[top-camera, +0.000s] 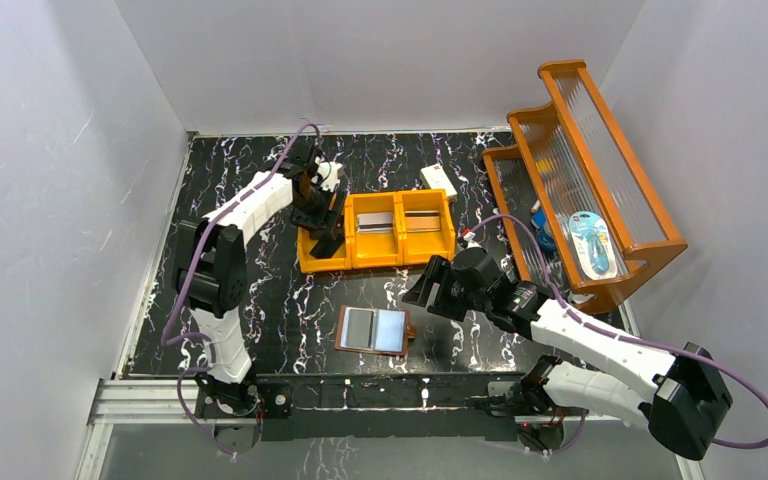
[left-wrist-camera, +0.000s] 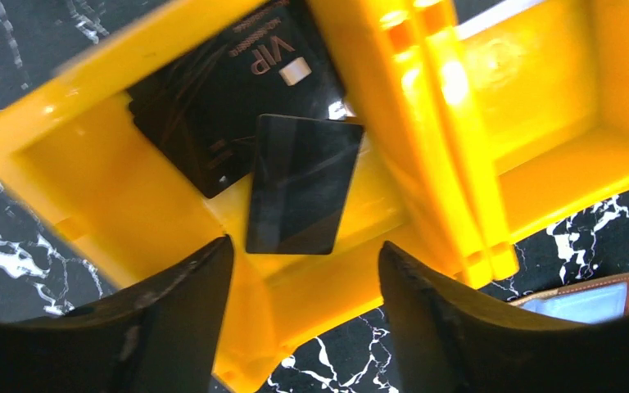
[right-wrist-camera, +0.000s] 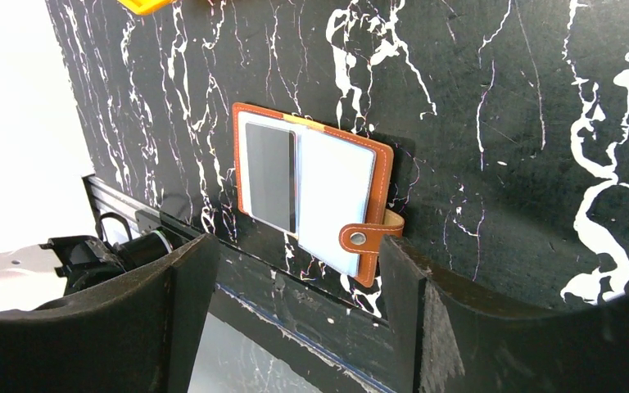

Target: Take the credit cards out of the card holder

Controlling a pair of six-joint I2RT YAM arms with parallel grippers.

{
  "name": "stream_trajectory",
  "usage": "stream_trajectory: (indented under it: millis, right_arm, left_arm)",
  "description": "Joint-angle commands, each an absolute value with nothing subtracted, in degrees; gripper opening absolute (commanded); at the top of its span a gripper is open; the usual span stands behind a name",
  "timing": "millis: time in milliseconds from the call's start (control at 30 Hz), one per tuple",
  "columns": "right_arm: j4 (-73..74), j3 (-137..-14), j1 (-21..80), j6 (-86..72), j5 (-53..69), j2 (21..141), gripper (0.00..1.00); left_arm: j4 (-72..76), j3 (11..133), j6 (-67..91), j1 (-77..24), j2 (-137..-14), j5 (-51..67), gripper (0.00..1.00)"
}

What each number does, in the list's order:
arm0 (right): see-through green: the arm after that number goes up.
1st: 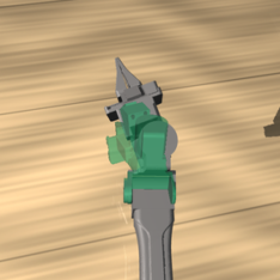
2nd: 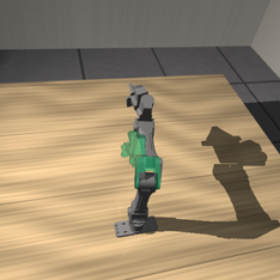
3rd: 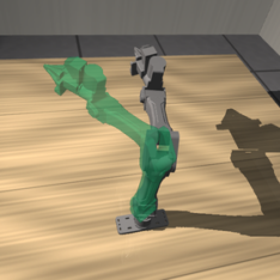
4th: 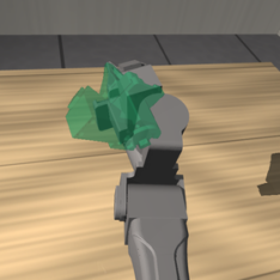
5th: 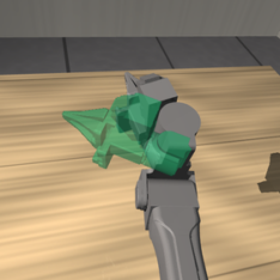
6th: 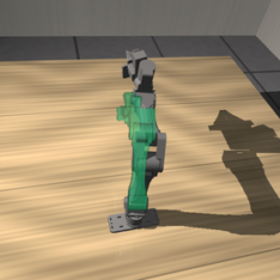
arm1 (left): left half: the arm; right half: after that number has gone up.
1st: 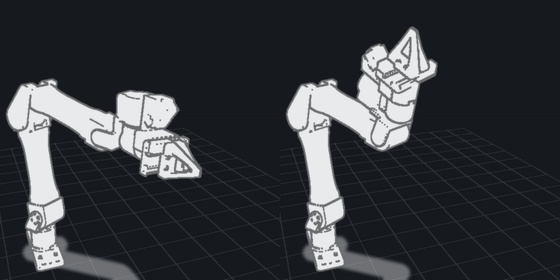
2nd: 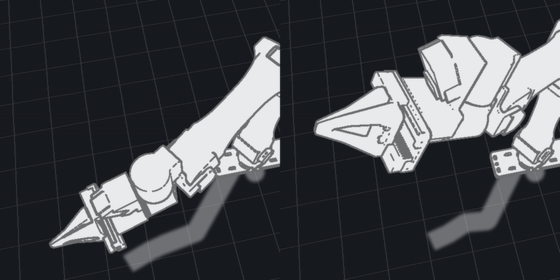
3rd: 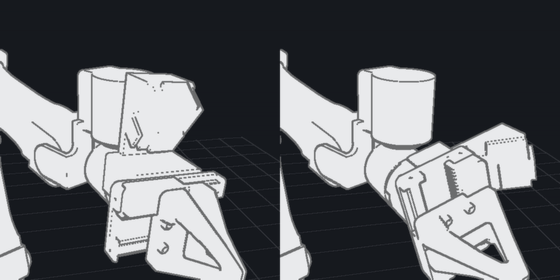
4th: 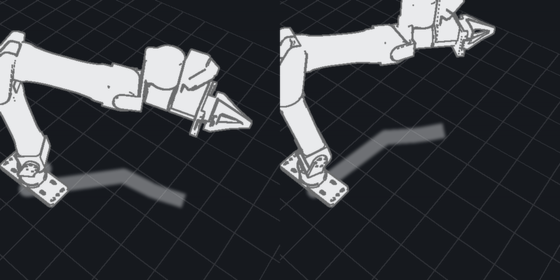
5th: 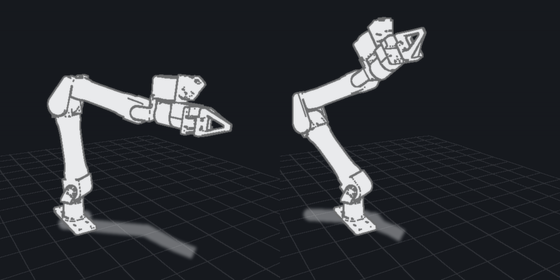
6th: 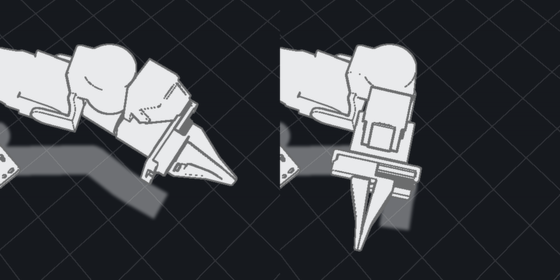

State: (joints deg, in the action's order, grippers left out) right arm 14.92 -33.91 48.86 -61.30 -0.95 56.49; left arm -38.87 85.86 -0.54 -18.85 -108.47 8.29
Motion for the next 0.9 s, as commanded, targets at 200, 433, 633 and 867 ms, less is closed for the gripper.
stream_trajectory:
  millis: [200, 433, 633, 867]
  right_arm:
    - [14.49, -33.81, 48.69, -61.77, -0.88, 56.47, 0.80]
    - [14.25, -33.32, 48.73, -61.94, -0.23, 56.68, 0.81]
    - [14.24, -33.05, 48.69, -61.94, 0.17, 56.85, 0.81]
    - [14.04, -32.51, 48.69, -62.58, 0.67, 57.18, 0.82]
  left_arm:
    - [-41.81, 88.53, -11.95, -18.72, -112.68, 14.35, 0.70]
    - [-39.79, 85.56, -16.35, -18.72, -112.65, 10.11, 0.71]
    - [-36.38, 83.11, -20.54, -19.45, -112.06, 7.86, 0.70]
    - [-35.14, 79.78, -23.50, -19.88, -110.61, 8.22, 0.68]
